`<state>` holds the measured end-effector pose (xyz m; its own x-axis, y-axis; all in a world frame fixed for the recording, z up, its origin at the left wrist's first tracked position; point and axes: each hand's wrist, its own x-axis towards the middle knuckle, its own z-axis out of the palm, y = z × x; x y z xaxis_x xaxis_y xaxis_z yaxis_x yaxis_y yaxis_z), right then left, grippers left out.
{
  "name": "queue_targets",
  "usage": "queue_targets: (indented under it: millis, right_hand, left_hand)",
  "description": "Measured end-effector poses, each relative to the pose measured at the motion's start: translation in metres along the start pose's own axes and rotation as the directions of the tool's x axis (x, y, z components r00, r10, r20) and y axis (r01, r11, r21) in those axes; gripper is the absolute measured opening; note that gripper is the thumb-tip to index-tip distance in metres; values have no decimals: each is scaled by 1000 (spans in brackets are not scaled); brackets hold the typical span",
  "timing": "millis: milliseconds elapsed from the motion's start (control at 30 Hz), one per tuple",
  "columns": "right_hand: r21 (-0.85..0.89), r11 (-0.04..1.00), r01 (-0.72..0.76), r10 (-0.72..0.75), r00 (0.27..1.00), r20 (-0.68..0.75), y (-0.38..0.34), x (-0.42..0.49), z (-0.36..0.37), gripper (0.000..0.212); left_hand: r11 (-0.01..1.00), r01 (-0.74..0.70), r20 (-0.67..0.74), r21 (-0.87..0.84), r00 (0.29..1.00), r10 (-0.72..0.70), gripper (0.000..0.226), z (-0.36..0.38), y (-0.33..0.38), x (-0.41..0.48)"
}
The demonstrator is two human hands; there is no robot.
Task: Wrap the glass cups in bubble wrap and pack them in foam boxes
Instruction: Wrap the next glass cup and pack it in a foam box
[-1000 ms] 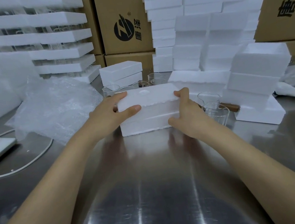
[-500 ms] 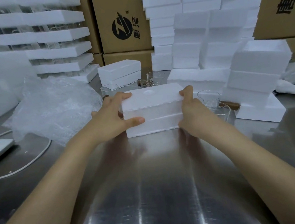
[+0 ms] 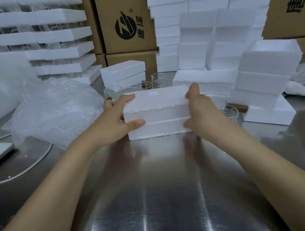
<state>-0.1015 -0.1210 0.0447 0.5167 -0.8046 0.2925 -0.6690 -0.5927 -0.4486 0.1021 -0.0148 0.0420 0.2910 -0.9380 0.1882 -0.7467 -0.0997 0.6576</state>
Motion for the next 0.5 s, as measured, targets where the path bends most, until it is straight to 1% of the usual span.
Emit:
queue_targets:
  millis: [100,233,300,400,467,500]
  right_hand:
    - [-6,1000,5,-5,1000,-6,0,0,0,57]
    - [-56,998,33,-34,999,-19,2,-4,3,55]
    - [-44,998,41,-42,999,-31,3,-4,3,51]
    - [28,999,28,-27,999,-42,5,-4,2,51]
    - [50,998,26,-24,999,-38,5,-3,0,53]
    - [65,997,32,-29,999,-43,4,-3,-1,54]
  left_hand:
    - [1000,-9,6,3,1000,9,77,-1,1,-1]
    - [996,20,55,83,998,-25,96,1,2,-4]
    - [995,33,30,94,999,-36,98,1,0,-4]
    - [995,12,-1,96,1000,-12,95,3,1,-4]
    - [998,26,-74,65,997,-22,90,3,7,-4]
    - [999,41,-122,7,992,-39,87,3,11,-4]
